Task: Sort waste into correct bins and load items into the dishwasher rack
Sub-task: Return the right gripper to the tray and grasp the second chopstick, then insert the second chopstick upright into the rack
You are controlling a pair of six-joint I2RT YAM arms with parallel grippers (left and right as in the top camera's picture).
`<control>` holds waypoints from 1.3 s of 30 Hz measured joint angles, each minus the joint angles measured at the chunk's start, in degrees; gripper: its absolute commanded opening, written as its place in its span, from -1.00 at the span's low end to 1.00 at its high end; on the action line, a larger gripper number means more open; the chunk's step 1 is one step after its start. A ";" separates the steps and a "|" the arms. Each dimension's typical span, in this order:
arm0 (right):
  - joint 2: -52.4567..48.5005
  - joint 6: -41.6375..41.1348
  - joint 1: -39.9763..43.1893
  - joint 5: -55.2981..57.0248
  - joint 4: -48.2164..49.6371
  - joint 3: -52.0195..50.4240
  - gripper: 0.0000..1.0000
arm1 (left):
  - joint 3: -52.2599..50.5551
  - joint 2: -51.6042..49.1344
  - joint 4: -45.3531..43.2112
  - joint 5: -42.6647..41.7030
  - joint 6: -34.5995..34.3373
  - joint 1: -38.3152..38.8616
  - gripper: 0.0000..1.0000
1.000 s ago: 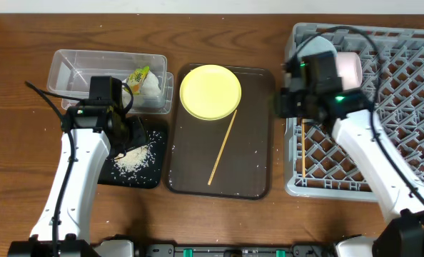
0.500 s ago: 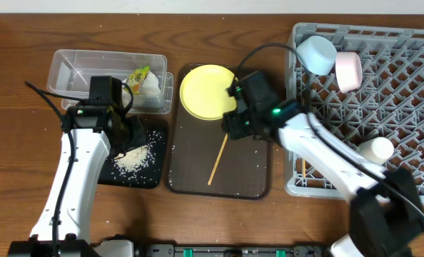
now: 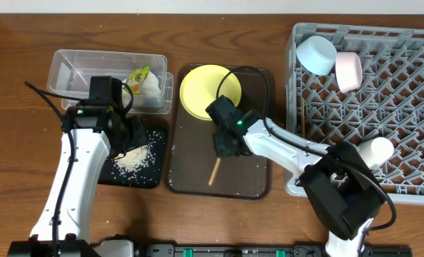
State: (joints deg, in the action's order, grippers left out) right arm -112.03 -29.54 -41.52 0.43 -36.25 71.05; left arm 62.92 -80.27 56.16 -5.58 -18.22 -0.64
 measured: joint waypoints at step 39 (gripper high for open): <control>26.73 10.93 24.55 3.87 -14.88 0.24 -0.98 | 0.00 0.00 0.24 0.00 0.02 0.00 0.25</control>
State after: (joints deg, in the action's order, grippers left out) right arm -85.30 -18.61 -16.97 4.29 -51.13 71.29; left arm 62.92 -80.27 56.40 -5.58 -18.20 -0.64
